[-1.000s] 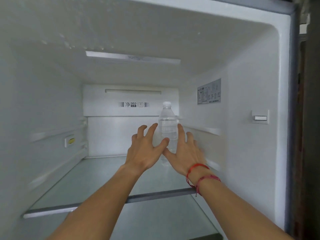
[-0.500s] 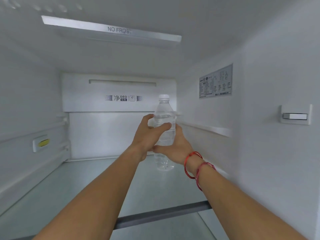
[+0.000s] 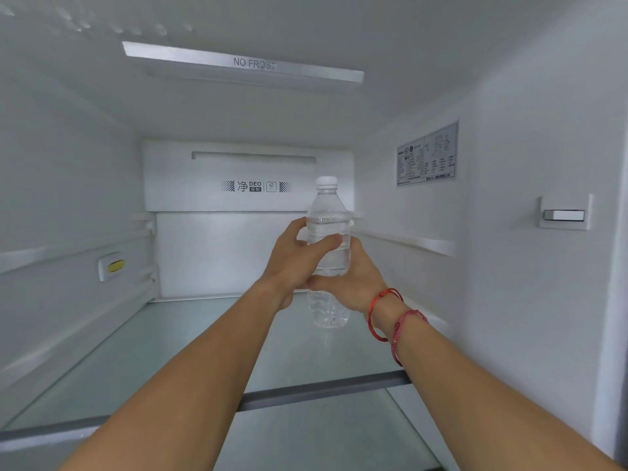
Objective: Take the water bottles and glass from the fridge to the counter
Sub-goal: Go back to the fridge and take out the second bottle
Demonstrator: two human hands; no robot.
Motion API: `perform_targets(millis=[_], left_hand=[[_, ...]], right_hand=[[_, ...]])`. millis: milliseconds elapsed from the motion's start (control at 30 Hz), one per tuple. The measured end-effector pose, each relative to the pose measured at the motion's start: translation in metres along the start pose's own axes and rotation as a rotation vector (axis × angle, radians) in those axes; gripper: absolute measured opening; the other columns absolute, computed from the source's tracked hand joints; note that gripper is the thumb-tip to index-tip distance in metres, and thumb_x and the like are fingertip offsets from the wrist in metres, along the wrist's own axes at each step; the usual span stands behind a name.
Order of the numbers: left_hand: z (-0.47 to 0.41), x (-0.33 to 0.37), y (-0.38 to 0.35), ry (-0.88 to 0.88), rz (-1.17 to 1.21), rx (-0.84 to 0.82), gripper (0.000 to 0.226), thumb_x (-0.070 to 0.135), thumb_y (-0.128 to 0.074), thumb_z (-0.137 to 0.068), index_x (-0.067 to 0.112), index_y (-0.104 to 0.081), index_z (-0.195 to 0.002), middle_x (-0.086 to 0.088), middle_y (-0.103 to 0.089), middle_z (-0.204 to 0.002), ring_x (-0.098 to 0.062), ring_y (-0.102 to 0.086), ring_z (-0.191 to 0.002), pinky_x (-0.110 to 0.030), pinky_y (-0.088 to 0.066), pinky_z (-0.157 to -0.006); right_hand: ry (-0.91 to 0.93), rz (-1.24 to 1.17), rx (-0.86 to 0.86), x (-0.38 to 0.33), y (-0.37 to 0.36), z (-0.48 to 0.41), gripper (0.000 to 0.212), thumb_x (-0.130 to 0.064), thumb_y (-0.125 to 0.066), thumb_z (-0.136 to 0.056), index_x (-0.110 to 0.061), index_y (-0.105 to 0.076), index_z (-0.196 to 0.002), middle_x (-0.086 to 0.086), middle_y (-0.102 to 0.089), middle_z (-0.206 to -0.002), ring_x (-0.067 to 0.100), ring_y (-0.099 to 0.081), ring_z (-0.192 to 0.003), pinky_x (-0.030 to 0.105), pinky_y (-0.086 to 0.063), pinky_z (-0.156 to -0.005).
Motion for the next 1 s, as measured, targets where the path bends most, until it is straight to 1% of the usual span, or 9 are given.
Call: perform_targets(millis=[67,167,267,333,433,533,633,767,1000], left_hand=[[0.011,0.005,0.002,-0.012,-0.009,-0.007,0.042,0.024,-0.082,-0.077,0.038,-0.061,-0.111,0.002,-0.077,-0.085,-0.011,-0.076,-0.073,-0.019,-0.055,-0.052],[0.029,0.015,0.006,-0.037,-0.043,-0.001,0.045,0.019,-0.084,-0.074,0.038,-0.06,-0.108,0.002,-0.077,-0.087,-0.01,-0.076,-0.075,-0.02,-0.056,-0.056],[0.051,0.027,0.012,-0.031,-0.033,0.005,0.042,0.019,-0.083,-0.075,0.033,-0.062,-0.109,-0.001,-0.078,-0.089,-0.015,-0.077,-0.078,-0.027,-0.057,-0.064],[0.067,0.037,0.017,-0.046,-0.041,0.006,0.042,0.018,-0.083,-0.076,0.031,-0.063,-0.111,0.0,-0.079,-0.087,-0.016,-0.077,-0.078,-0.027,-0.057,-0.064],[0.093,0.054,0.03,-0.071,-0.076,0.024,0.043,0.019,-0.084,-0.075,0.03,-0.064,-0.112,0.0,-0.079,-0.086,-0.018,-0.077,-0.078,-0.027,-0.059,-0.065],[0.118,0.069,0.043,-0.087,-0.097,0.057,0.041,0.02,-0.084,-0.074,0.029,-0.065,-0.109,0.0,-0.079,-0.085,-0.019,-0.077,-0.077,-0.022,-0.058,-0.06],[0.142,0.08,0.055,-0.084,-0.105,0.094,0.041,0.018,-0.084,-0.073,0.03,-0.066,-0.107,0.0,-0.079,-0.084,-0.02,-0.077,-0.076,-0.022,-0.057,-0.059],[0.169,0.086,0.07,-0.066,-0.122,0.159,0.038,0.018,-0.085,-0.073,0.033,-0.065,-0.102,0.002,-0.078,-0.082,-0.02,-0.077,-0.072,-0.022,-0.056,-0.056],[0.198,0.098,0.08,-0.08,-0.133,0.239,0.044,0.014,-0.085,-0.073,0.028,-0.066,-0.11,-0.003,-0.079,-0.089,-0.022,-0.077,-0.08,-0.031,-0.059,-0.067]], right_hand=[[0.015,-0.002,-0.007,-0.008,-0.001,0.008,0.094,-0.041,-0.09,-0.048,-0.032,-0.045,-0.13,-0.015,-0.065,-0.112,0.015,-0.064,-0.109,0.043,-0.051,-0.098],[0.055,0.002,-0.011,-0.022,-0.003,0.02,0.088,-0.03,-0.092,-0.057,-0.029,-0.047,-0.133,-0.009,-0.068,-0.116,0.016,-0.066,-0.108,0.043,-0.053,-0.097],[0.086,-0.028,0.006,-0.037,-0.004,0.038,0.083,-0.027,-0.091,-0.059,-0.031,-0.048,-0.13,-0.013,-0.07,-0.111,0.01,-0.067,-0.102,0.04,-0.054,-0.095],[0.114,-0.053,-0.021,-0.048,-0.008,0.052,0.081,-0.027,-0.09,-0.06,-0.031,-0.048,-0.129,-0.012,-0.071,-0.111,0.01,-0.069,-0.1,0.042,-0.055,-0.094],[0.143,-0.101,-0.064,-0.065,-0.016,0.076,0.08,-0.033,-0.09,-0.057,-0.035,-0.048,-0.125,-0.015,-0.072,-0.109,0.006,-0.071,-0.096,0.041,-0.056,-0.092],[0.165,-0.13,-0.091,-0.082,-0.024,0.097,0.081,-0.043,-0.089,-0.051,-0.039,-0.049,-0.121,-0.02,-0.072,-0.104,0.0,-0.07,-0.091,0.037,-0.057,-0.09],[0.179,-0.137,-0.128,-0.094,-0.033,0.114,0.081,-0.048,-0.089,-0.048,-0.042,-0.049,-0.119,-0.02,-0.073,-0.103,0.002,-0.071,-0.093,0.037,-0.057,-0.089],[0.19,-0.139,-0.17,-0.103,-0.048,0.135,0.08,-0.052,-0.088,-0.047,-0.045,-0.048,-0.116,-0.023,-0.072,-0.102,-0.001,-0.07,-0.091,0.035,-0.057,-0.087],[0.235,-0.148,-0.262,-0.119,-0.059,0.155,0.08,-0.054,-0.085,-0.052,-0.046,-0.044,-0.119,-0.02,-0.071,-0.106,0.006,-0.07,-0.097,0.038,-0.057,-0.088]])
Point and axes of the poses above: each hand's wrist, its own z-axis away from the middle knuckle, its own y-axis out of the back of the hand, x = y × z, the point moved 6 cm from there along -z, towards the middle knuckle
